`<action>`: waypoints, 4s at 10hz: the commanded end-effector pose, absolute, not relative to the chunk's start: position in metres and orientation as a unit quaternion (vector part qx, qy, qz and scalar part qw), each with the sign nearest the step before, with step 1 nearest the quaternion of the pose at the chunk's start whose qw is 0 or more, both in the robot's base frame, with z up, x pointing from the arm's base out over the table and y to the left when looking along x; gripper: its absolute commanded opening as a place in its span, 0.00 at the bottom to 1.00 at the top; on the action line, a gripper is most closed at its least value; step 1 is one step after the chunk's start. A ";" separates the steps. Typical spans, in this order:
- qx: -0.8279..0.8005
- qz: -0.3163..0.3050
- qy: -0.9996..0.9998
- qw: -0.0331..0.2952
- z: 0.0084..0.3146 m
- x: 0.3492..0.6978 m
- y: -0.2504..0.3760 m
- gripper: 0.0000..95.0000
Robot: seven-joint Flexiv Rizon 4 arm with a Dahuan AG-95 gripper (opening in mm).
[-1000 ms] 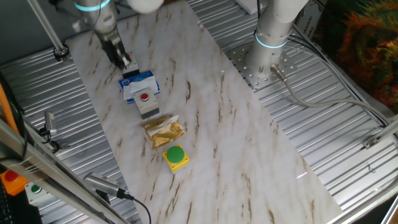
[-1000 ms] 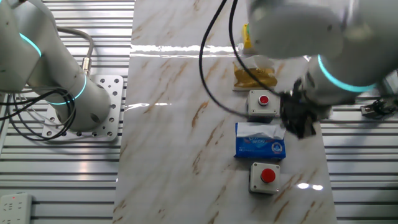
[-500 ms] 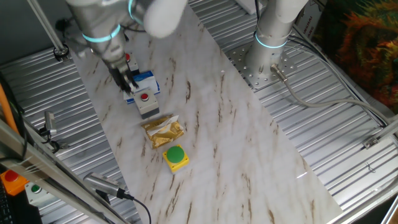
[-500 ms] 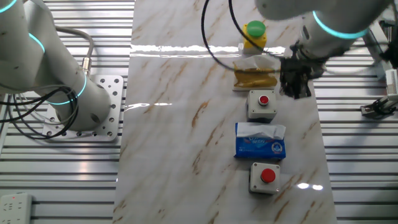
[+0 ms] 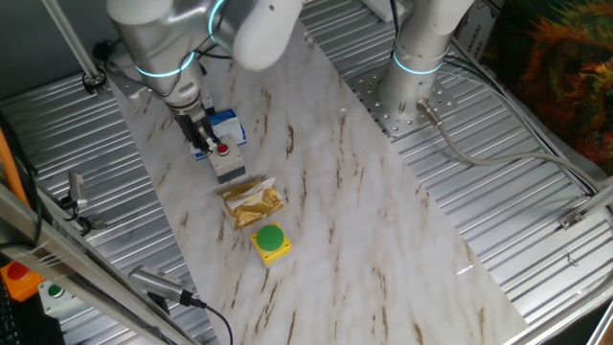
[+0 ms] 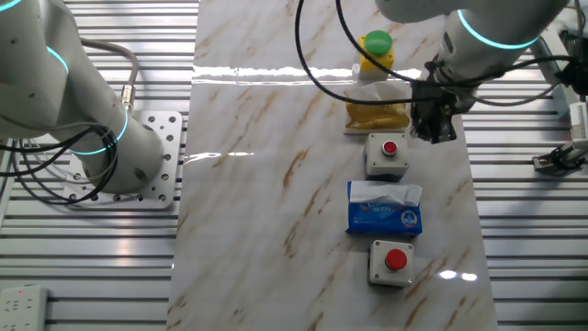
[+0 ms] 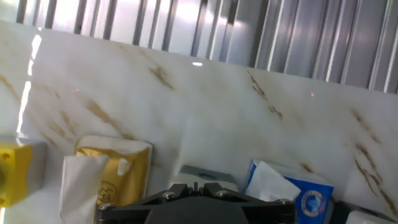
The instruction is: Press three buttons from left to right in sequence
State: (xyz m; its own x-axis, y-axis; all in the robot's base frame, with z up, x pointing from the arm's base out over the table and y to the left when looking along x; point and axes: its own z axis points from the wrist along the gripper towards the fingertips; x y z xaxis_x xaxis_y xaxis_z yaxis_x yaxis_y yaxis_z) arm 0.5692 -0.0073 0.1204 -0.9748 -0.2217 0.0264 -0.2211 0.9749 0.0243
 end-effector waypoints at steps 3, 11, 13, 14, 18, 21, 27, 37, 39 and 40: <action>0.111 -0.010 -0.994 0.013 0.123 0.551 -0.010 0.00; 0.008 -0.015 -1.000 0.019 0.123 0.532 -0.013 0.40; -0.003 -0.023 -1.000 0.020 0.122 0.532 -0.013 0.60; -0.003 -0.027 -0.999 0.020 0.122 0.532 -0.011 0.60; -0.007 -0.025 -0.999 0.020 0.111 0.533 0.019 0.60; 0.002 -0.024 -0.999 0.021 0.110 0.527 0.017 0.60; 0.007 -0.026 -0.999 0.020 0.107 0.519 0.015 0.60; 0.008 -0.029 -0.999 0.016 0.115 0.518 0.017 0.60; 0.009 -0.031 -0.999 0.018 0.118 0.517 0.018 0.60; 0.011 -0.035 -0.999 0.019 0.119 0.517 0.019 0.60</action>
State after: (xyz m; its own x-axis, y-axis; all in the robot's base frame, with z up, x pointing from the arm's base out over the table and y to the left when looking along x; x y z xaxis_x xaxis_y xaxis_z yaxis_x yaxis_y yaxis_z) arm 0.5172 0.0189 0.1197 -0.9991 -0.0231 0.0369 -0.0203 0.9970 0.0745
